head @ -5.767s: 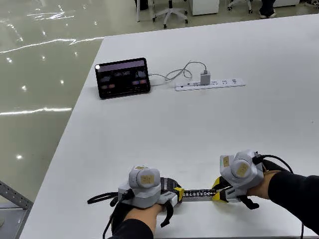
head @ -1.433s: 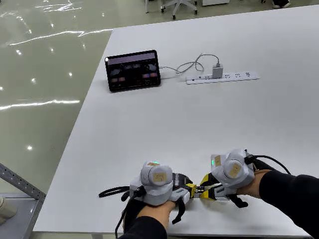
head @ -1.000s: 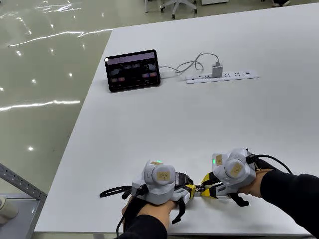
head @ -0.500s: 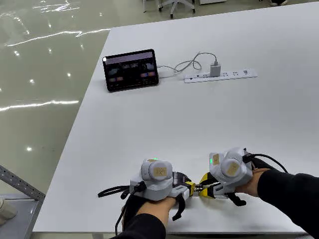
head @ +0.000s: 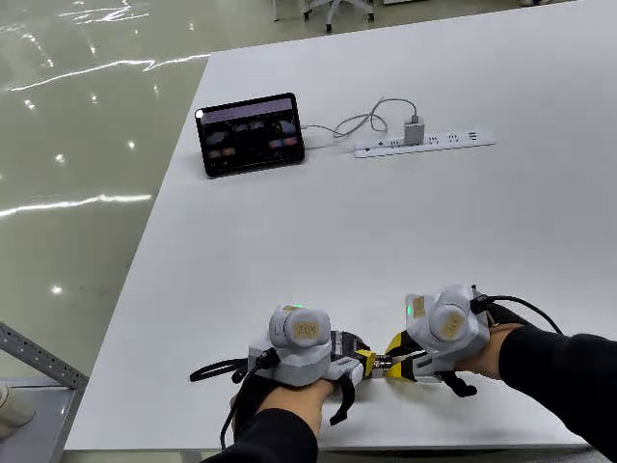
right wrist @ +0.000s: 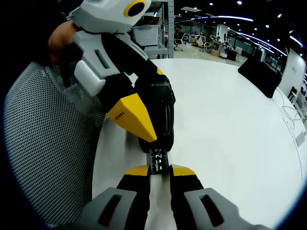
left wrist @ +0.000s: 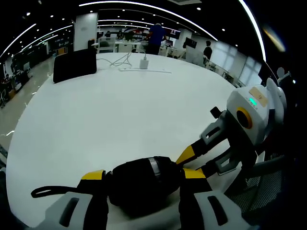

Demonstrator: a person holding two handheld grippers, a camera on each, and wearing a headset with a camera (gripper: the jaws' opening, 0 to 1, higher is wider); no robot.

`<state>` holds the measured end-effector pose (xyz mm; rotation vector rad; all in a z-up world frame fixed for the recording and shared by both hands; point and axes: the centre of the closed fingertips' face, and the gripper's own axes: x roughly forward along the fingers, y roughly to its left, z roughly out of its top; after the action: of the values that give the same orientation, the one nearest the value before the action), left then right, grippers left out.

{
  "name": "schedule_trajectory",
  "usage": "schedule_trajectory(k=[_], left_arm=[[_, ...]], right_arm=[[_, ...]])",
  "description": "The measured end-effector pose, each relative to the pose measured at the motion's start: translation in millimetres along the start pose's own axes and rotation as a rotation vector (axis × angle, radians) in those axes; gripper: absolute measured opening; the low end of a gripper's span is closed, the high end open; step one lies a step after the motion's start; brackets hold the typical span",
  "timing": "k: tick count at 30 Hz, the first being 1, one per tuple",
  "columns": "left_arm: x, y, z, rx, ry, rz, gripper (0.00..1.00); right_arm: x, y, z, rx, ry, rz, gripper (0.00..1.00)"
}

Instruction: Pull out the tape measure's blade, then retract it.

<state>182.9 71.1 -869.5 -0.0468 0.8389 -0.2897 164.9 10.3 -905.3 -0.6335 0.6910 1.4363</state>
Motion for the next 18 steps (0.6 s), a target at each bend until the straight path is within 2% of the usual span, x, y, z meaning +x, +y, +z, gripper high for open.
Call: schedule_trajectory(k=[7, 18], left_arm=[[-0.1, 0.3, -0.1, -0.002, -0.002, -0.003, 0.54], [-0.2, 0.3, 0.2, -0.007, -0.005, -0.004, 0.55]], right_arm=[[1.7, 0.5, 2.5, 0.016, 0.003, 0.006, 0.1], [7.2, 0.4, 7.1, -0.011, 0.004, 0.011, 0.1]])
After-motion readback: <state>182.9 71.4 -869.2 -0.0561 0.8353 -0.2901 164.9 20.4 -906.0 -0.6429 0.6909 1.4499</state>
